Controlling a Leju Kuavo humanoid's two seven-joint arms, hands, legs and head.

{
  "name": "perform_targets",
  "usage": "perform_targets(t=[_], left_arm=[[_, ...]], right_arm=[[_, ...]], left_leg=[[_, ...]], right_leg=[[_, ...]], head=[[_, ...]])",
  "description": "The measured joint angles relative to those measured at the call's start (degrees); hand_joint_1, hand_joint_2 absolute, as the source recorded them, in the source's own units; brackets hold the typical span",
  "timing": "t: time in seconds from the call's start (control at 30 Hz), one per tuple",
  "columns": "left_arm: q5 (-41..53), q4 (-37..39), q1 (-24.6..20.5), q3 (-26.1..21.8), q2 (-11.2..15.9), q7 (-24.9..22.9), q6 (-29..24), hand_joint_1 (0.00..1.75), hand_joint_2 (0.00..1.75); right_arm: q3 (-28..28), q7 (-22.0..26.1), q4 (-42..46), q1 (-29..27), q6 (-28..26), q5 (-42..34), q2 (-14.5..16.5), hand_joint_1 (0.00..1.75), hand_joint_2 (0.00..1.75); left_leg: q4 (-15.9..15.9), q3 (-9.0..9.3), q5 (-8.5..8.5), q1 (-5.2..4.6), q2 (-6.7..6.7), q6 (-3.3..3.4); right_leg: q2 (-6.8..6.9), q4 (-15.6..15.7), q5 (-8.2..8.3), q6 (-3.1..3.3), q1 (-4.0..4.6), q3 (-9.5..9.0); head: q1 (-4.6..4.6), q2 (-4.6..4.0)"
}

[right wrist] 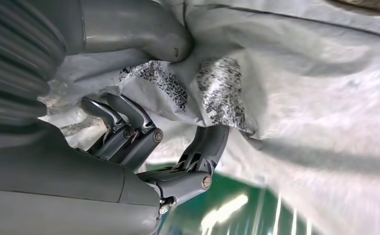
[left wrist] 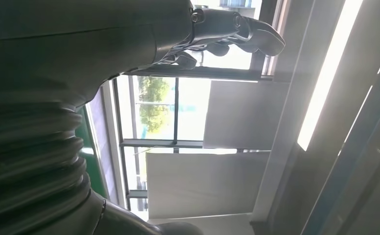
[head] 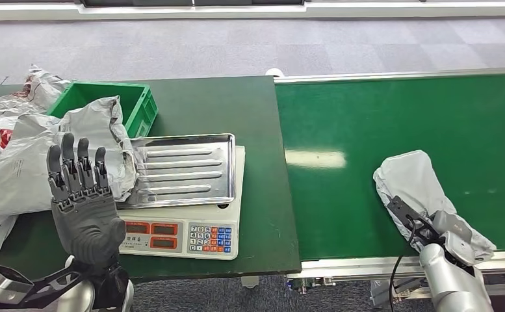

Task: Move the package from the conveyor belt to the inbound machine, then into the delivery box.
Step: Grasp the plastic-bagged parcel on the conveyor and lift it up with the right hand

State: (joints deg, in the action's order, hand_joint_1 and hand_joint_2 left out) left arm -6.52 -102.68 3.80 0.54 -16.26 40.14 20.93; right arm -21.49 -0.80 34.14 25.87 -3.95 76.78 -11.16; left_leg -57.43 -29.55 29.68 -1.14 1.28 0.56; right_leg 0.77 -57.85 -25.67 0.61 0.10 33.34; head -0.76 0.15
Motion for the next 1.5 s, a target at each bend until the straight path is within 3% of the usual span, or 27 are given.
perform_targets(t=[0.1,0.27,0.43,0.63,0.67,0.73,0.77,0.8,0.87,0.93,1.0,1.37,1.5], left_arm=[[-0.1,-1.0,0.7,-0.1,0.0,0.0,-0.1,0.0,1.75],[-0.2,-1.4,1.2,-0.1,0.0,0.0,0.2,0.0,1.75],[-0.2,-1.3,1.2,-0.1,0.0,0.0,0.2,0.0,1.75],[-0.1,-0.8,1.1,-0.1,-0.1,0.0,0.4,0.0,1.75],[-0.1,-0.7,1.1,-0.1,-0.1,0.0,0.4,0.0,1.75],[0.0,-0.5,1.0,-0.1,-0.1,0.0,0.4,0.0,1.75],[0.0,-0.3,1.0,-0.1,-0.1,0.0,0.4,0.0,1.75],[0.1,-0.2,1.0,-0.1,-0.1,0.0,0.4,0.0,1.75],[0.2,0.0,0.9,-0.1,-0.1,0.0,0.4,0.0,1.75],[0.3,0.2,0.8,-0.1,-0.1,0.0,0.5,0.0,1.75],[0.3,0.4,0.6,-0.1,-0.1,0.0,0.7,0.0,1.75],[0.3,1.2,0.3,-0.1,0.0,0.0,1.2,0.0,1.75],[0.3,1.6,0.3,-0.1,0.0,0.0,1.2,0.0,1.75]], right_arm=[[0.1,0.0,6.7,-0.8,-6.5,-0.2,2.1,1.75,1.75],[0.0,0.9,25.4,-4.1,-17.4,-0.6,6.3,1.75,1.75],[0.0,1.5,38.5,-6.7,-19.8,-0.5,8.5,1.75,1.75],[-0.1,2.7,43.8,-7.7,-23.3,-0.4,9.6,1.75,1.75],[-0.2,3.0,44.1,-7.8,-24.1,-0.9,9.7,1.42,1.75],[-0.6,3.4,44.5,-7.9,-25.3,-2.0,9.8,0.55,1.75],[-0.9,3.5,44.6,-7.9,-25.5,-2.5,9.8,0.11,1.31],[-1.1,3.1,44.5,-7.8,-24.7,-2.3,9.9,0.0,0.87],[-1.4,-0.4,43.3,-7.2,-18.5,1.2,9.7,0.0,0.0],[-1.3,-6.0,39.8,-6.0,-10.1,7.5,9.0,0.0,0.0],[-1.0,-9.4,35.5,-5.1,-6.8,11.7,8.1,0.0,0.0],[0.2,-11.5,25.6,-2.7,-7.5,13.2,5.9,0.0,0.0],[0.4,-13.5,23.0,-2.5,-7.8,12.8,4.9,0.0,1.75]], left_leg=[[0.0,0.01,-0.01,0.0,-0.02,-0.02],[0.0,0.23,-0.12,0.04,-0.29,-0.08],[0.0,0.2,-0.1,0.05,-0.29,-0.08],[0.0,0.22,-0.1,-0.01,-0.27,-0.07],[0.0,0.22,-0.1,-0.01,-0.27,-0.07],[0.0,0.23,-0.11,-0.02,-0.27,-0.06],[0.0,0.22,-0.1,-0.02,-0.27,-0.06],[0.0,0.16,-0.1,-0.01,-0.27,-0.07],[0.0,-0.04,-0.06,0.0,-0.19,-0.05],[0.0,-0.16,-0.02,0.0,-0.09,-0.02],[0.0,-0.03,-0.06,-0.01,-0.15,-0.01],[0.0,0.11,-0.12,0.0,-0.25,-0.04],[0.0,0.08,-0.11,0.0,-0.25,-0.04]], right_leg=[[0.0,0.0,0.0,0.0,0.0,0.09],[0.2,0.0,-0.03,0.05,0.07,0.28],[0.18,0.0,-0.06,0.07,0.07,0.29],[0.15,0.0,-0.04,0.04,0.06,0.28],[0.15,0.0,-0.04,0.04,0.06,0.28],[0.14,0.0,-0.03,0.04,0.06,0.28],[0.14,0.0,-0.03,0.04,0.05,0.28],[0.14,0.0,-0.03,0.04,0.04,0.28],[0.1,0.0,-0.04,0.05,0.03,0.27],[0.04,0.0,-0.05,0.04,0.03,0.28],[0.1,0.0,-0.04,0.04,0.02,0.31],[0.15,0.0,-0.02,0.03,0.03,0.4],[0.16,0.0,-0.02,0.03,0.02,0.38]], head=[[-0.01,0.0],[-0.02,0.0],[-0.01,0.0],[-0.01,0.0],[-0.01,0.0],[-0.01,0.0],[-0.01,0.0],[-0.01,0.0],[-0.01,0.0],[-0.01,0.0],[-0.01,0.0],[-0.01,0.0],[0.0,0.0]])
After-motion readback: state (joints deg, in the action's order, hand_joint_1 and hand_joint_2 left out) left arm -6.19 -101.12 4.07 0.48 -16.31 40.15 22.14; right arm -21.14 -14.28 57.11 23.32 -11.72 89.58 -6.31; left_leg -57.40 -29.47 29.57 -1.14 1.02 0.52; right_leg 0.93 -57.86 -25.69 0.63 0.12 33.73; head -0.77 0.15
